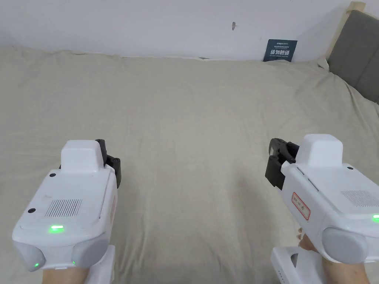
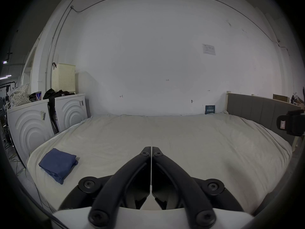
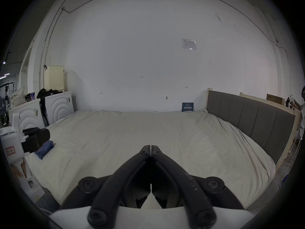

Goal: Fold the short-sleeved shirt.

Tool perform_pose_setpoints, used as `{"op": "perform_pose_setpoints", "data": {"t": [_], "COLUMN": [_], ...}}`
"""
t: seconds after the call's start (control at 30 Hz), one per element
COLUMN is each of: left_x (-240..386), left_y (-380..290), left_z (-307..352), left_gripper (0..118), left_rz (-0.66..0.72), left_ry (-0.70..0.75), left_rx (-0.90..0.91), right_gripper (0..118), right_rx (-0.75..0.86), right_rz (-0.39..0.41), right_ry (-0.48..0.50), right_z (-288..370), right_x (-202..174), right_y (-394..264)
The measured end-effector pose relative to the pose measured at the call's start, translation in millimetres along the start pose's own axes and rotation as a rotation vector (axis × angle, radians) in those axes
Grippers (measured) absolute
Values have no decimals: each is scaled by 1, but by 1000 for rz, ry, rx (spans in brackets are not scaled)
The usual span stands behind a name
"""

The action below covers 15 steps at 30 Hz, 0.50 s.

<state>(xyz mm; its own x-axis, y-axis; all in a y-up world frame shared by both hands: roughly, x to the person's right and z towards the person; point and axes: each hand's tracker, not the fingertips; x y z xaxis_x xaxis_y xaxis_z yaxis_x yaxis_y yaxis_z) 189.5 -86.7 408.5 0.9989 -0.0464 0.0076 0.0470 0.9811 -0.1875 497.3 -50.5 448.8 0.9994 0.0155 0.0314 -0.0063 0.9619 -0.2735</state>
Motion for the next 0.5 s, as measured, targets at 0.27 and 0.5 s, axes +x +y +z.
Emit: {"op": "perform_pose_setpoints", "data": {"t": [0.27, 0.5], "left_x": [-5, -3], "left_y": [11, 15], "left_z": [3, 4], "left_gripper": [118, 118], "left_rz": [26, 4], "left_ry": [1, 10], "left_rx": [40, 54], "right_gripper": [95, 118], "right_rx": [-13, 20], "right_rz": [2, 17], "right_ry": [-9, -18], "right_z": [3, 7], "right_x": [-2, 0], "right_y": [-2, 1]}}
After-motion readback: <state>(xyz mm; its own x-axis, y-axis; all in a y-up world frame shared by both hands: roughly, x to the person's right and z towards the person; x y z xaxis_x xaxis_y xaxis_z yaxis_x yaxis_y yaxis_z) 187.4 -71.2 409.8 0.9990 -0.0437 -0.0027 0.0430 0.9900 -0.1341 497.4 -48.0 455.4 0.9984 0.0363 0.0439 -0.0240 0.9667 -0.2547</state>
